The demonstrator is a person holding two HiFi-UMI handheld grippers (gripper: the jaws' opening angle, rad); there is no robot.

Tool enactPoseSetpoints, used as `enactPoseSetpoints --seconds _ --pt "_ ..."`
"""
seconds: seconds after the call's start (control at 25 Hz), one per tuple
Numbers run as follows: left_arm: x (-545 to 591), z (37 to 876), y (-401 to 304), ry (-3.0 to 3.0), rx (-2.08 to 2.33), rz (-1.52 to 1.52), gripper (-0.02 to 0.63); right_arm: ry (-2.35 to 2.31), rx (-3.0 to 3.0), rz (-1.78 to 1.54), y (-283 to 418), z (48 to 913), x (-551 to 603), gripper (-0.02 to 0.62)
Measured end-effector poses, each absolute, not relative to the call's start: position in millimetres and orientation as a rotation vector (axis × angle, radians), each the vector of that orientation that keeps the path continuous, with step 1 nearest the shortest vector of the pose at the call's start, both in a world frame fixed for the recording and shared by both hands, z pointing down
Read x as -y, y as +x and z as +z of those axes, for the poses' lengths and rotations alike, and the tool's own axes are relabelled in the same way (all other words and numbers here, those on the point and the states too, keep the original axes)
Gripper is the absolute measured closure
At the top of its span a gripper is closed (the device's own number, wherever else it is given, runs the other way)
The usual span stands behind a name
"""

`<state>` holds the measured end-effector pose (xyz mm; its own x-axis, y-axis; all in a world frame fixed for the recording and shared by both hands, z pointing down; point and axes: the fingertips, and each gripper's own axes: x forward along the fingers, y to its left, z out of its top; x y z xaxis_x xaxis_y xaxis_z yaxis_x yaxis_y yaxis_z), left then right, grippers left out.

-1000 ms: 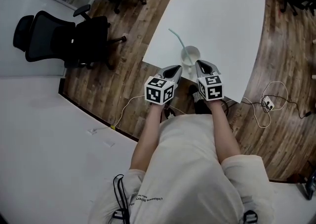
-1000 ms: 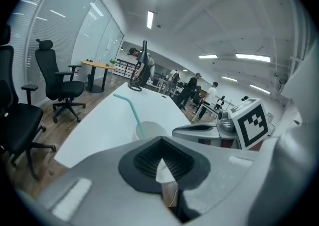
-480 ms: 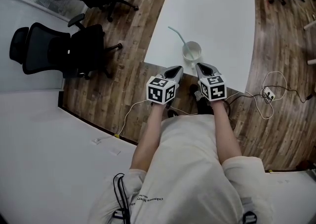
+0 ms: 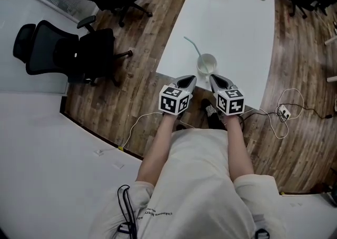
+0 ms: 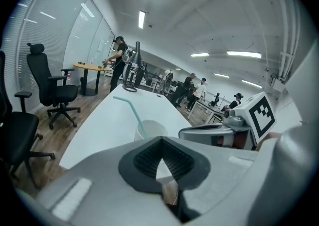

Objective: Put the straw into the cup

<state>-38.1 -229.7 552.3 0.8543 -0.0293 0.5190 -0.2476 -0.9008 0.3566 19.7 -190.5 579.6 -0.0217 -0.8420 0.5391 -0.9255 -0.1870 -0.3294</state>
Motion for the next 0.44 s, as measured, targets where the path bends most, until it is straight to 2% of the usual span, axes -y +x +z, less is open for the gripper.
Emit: enactPoseSetpoints --seconds 0.44 --pt "239 555 -22 2.613 0.244 0.749 0.604 2.132 1.917 1.029 42 581 196 0.574"
